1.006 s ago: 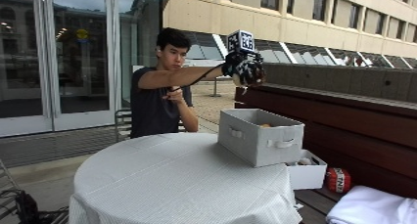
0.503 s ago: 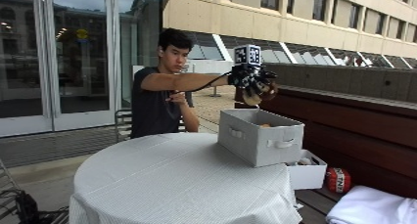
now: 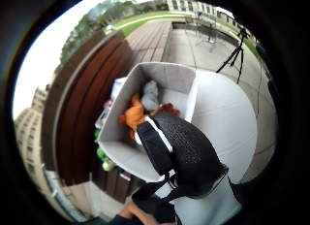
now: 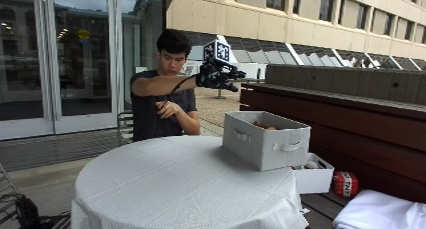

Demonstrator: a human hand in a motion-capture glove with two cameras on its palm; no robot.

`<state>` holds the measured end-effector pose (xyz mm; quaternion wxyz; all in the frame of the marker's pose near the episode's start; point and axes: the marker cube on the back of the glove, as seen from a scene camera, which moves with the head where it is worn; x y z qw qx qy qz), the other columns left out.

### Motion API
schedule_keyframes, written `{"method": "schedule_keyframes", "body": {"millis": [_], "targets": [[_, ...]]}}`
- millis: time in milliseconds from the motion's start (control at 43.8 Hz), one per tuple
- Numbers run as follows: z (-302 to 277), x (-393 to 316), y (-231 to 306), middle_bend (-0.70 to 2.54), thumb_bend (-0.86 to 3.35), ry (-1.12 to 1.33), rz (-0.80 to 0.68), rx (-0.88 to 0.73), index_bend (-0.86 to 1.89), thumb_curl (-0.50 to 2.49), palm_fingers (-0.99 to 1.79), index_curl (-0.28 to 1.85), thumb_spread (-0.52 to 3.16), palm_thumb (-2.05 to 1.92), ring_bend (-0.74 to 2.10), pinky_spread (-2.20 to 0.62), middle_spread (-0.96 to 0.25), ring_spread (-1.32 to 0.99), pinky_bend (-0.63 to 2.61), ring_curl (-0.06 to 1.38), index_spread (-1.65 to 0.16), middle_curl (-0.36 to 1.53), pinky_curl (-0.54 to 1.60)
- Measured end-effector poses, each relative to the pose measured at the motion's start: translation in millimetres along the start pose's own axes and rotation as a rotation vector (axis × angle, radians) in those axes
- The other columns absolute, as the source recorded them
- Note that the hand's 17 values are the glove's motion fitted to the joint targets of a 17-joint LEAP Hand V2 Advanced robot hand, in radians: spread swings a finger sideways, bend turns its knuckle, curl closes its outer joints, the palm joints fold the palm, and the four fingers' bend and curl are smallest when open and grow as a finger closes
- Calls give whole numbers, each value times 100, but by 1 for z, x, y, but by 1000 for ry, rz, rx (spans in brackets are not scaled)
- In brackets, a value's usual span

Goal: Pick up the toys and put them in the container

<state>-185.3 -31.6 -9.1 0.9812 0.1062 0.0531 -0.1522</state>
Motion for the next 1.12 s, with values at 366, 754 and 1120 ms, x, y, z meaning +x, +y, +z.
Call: {"method": "schedule_keyframes", "body": {"millis": [366,754,1120], "targets": [[47,156,67,22,-8,6,90,-33,15,38,-9,13,119,-11,77,-11,-6,-7,132,33,-31,52,40],[114,252,154,22,-13,34,172,-118,29,21,-8,28,110,-19,42,-17,-6,-23,93,24,-26,50,28],[131,263,185,18,-12,47,253,-188,22,12,-5,34,107,-18,27,-17,-6,-26,78,24,-22,46,26]]}}
